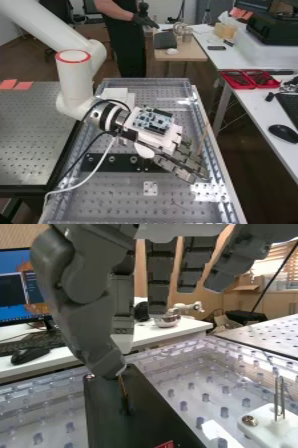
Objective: Grab the drill bit and place it in the clear container
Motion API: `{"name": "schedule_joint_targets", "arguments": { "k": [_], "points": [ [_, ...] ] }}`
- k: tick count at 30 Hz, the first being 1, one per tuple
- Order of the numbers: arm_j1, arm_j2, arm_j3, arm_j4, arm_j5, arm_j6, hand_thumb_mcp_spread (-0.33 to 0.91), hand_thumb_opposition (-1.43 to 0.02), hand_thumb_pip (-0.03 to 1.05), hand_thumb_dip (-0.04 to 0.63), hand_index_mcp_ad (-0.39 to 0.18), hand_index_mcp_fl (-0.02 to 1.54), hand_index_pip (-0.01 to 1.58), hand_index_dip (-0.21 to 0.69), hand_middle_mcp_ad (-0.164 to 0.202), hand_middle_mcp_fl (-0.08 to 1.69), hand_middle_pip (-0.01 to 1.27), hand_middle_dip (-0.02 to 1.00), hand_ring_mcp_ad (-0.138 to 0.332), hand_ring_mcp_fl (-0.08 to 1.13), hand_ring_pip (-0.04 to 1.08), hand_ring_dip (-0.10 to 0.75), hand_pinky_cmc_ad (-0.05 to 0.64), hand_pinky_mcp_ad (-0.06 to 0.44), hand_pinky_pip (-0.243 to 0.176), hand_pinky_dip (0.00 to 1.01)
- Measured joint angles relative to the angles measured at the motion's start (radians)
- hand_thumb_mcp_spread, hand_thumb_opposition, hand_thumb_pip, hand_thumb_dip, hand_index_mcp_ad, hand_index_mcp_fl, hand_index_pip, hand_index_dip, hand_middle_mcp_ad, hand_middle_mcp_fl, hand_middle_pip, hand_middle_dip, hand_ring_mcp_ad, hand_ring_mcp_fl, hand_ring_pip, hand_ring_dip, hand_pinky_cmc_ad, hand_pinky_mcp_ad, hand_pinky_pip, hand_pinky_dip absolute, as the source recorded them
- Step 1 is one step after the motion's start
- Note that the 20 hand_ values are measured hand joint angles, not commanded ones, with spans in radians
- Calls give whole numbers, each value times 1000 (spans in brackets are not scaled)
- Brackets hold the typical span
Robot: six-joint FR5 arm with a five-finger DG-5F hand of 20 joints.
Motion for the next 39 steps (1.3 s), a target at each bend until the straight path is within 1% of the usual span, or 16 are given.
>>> {"name": "schedule_joint_targets", "arguments": {
  "k": [5, 8, 25, 29, 33, 35, 39],
  "points": [
    [0, -2, 3, 0, 1, 0, 545, -897, 562, 300, -138, 319, 1237, 346, 31, 316, 126, 251, 65, 75, 108, 47, 346, 119, -26, 154],
    [-1, -3, 3, 0, -7, 0, 545, -897, 562, 300, -138, 347, 1237, 346, 31, 316, 126, 251, 65, 75, 108, 47, 346, 119, -26, 157],
    [-3, -9, 13, -1, -8, -4, 545, -897, 562, 300, -138, 356, 1239, 346, 31, 316, 126, 251, 65, 75, 108, 47, 346, 119, -26, 157],
    [-3, -10, 15, -2, -9, -3, 545, -897, 562, 300, -138, 393, 1246, 346, 31, 316, 126, 251, 65, 75, 108, 47, 346, 115, -26, 157],
    [-3, -11, 14, -1, -10, -2, 545, -897, 562, 300, -138, 396, 1290, 346, 31, 316, 126, 251, 65, 75, 108, 47, 346, 115, -26, 157],
    [-4, -11, 14, 1, -11, -2, 569, -897, 562, 300, -138, 461, 1337, 332, 31, 316, 126, 251, 65, 75, 108, 47, 346, 119, -26, 157],
    [-4, -11, 12, 6, -18, -3, 562, -911, 559, 300, -136, 487, 1358, 328, 31, 333, 126, 251, 65, 79, 108, 47, 346, 119, -26, 157]
  ]
}}
